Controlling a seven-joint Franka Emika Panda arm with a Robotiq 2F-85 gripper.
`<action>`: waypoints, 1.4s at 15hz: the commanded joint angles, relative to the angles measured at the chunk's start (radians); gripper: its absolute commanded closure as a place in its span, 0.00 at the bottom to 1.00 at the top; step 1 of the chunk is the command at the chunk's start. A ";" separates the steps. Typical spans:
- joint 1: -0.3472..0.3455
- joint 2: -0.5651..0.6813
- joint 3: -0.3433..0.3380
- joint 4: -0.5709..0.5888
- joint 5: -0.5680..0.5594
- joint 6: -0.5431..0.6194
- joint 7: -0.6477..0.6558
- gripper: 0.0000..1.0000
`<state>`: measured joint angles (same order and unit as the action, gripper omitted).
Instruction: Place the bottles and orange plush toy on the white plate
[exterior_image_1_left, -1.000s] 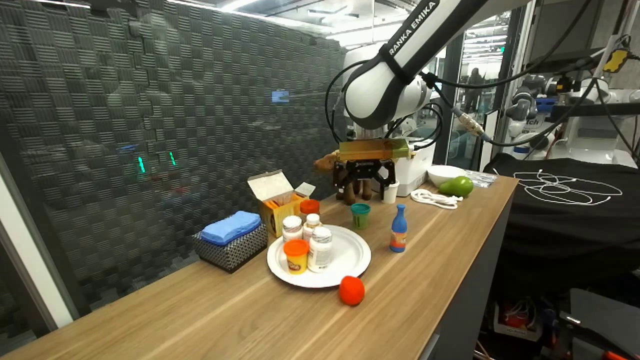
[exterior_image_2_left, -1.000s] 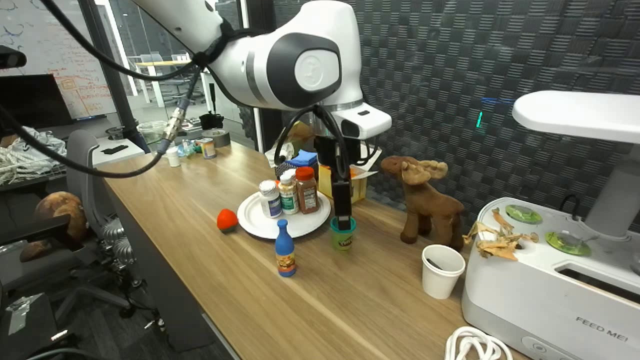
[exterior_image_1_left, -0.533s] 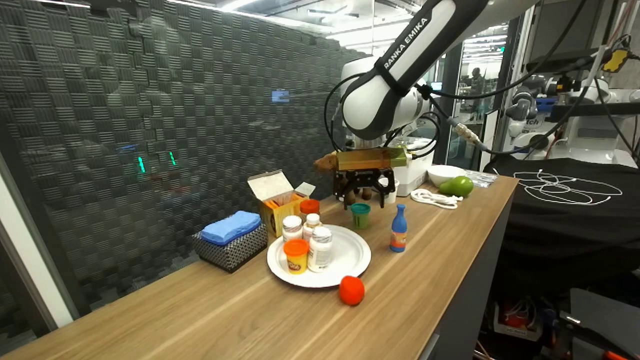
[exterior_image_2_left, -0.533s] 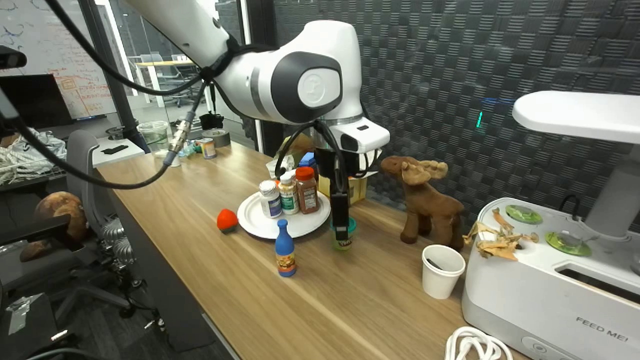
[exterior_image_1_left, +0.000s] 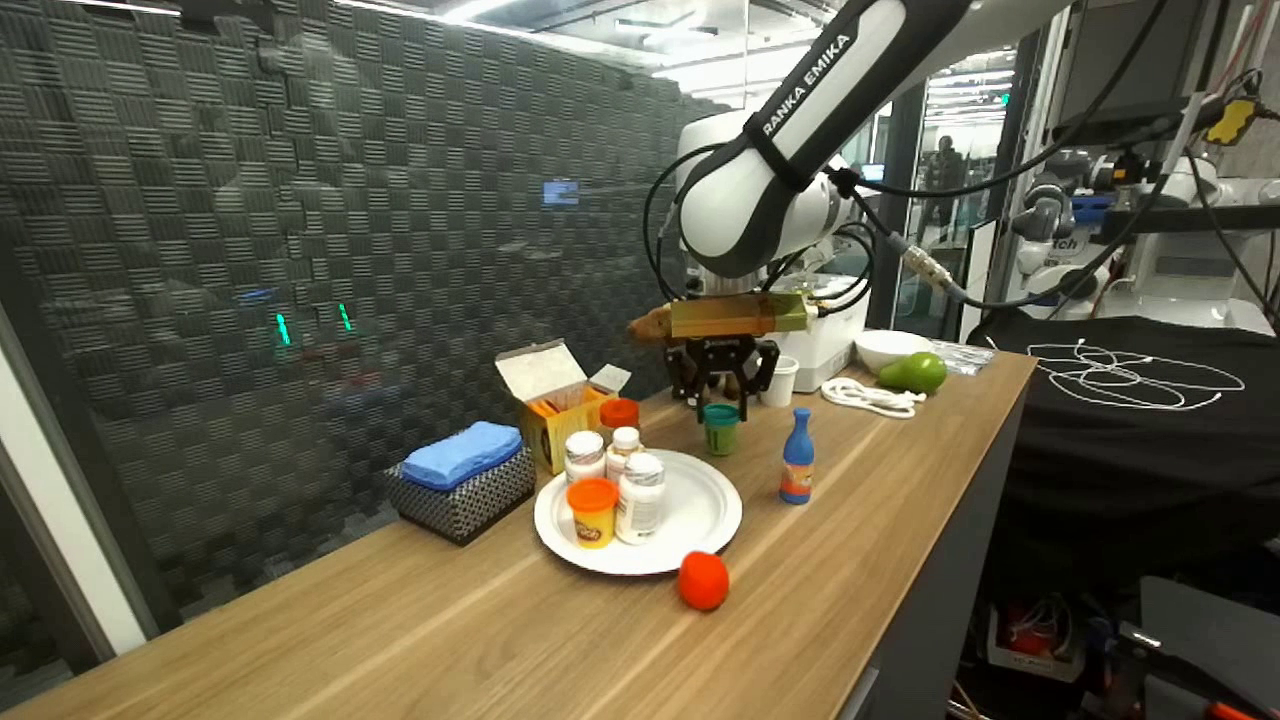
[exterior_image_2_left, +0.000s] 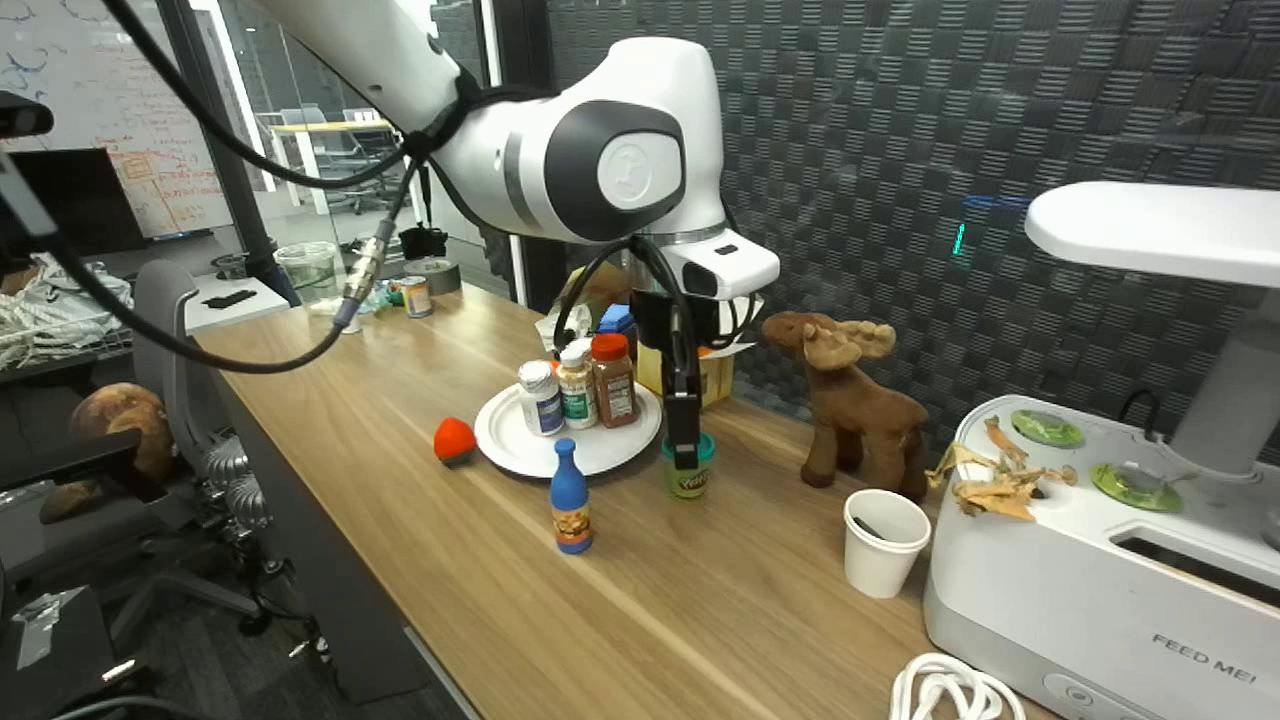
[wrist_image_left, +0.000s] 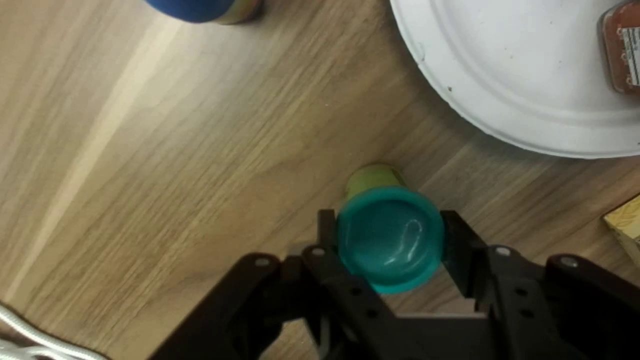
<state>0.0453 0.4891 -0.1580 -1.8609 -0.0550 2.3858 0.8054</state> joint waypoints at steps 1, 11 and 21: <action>0.030 -0.025 -0.011 0.024 -0.019 -0.018 0.032 0.71; 0.119 -0.127 0.050 0.013 -0.065 -0.001 0.034 0.71; 0.121 -0.137 0.044 -0.042 -0.081 0.004 0.057 0.71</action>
<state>0.1677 0.3838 -0.1186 -1.8766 -0.1175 2.3823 0.8396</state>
